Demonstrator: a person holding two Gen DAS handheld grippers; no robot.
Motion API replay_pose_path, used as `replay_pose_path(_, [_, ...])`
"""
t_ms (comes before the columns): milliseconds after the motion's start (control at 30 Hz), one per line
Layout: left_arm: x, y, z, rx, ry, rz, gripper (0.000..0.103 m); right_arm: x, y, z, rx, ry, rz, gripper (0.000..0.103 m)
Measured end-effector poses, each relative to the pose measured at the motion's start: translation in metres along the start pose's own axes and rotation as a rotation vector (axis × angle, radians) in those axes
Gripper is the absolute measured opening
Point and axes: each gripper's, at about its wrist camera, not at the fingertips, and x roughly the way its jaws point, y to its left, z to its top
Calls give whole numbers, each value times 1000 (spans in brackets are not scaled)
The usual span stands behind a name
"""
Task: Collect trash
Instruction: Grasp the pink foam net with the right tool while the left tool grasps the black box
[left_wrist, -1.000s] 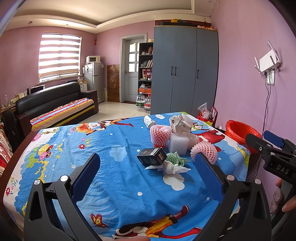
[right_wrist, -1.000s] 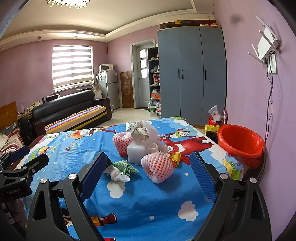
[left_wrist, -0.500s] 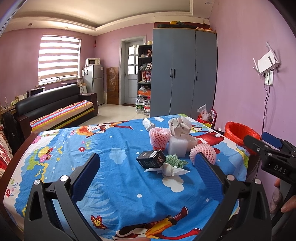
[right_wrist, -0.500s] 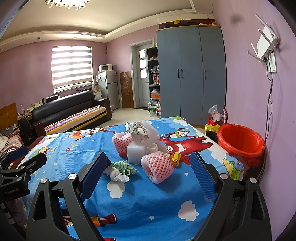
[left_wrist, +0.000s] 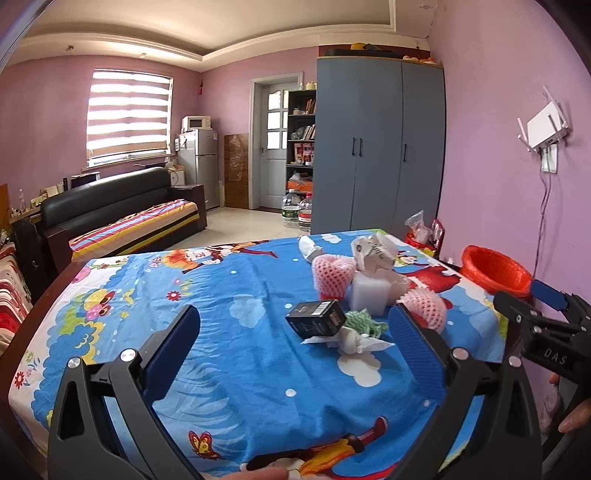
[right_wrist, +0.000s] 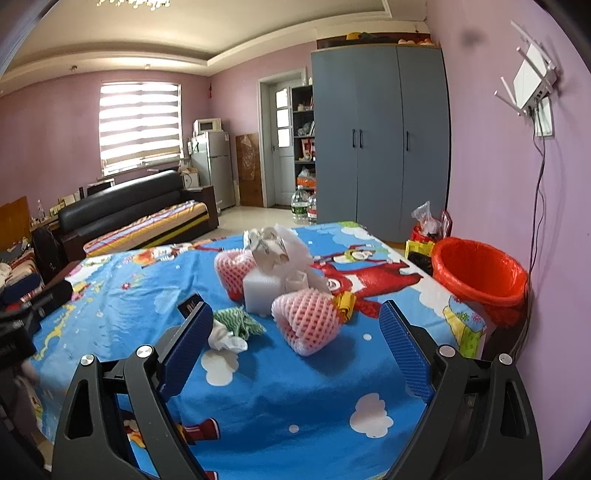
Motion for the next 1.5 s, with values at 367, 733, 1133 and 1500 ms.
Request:
replay_pose_path(367, [94, 31, -40, -121, 296, -29, 98, 77, -43, -31, 86, 185, -22, 86])
replay_pose_path(733, [148, 65, -43, -353, 422, 3, 98, 153, -38, -18, 92, 315, 58, 86])
replay_pose_path(1133, [185, 35, -18, -284, 481, -10, 98, 186, -34, -17, 79, 365, 114, 48])
replay_pose_path(1500, [234, -8, 1, -250, 492, 38, 94, 166, -54, -12, 88, 298, 127, 44])
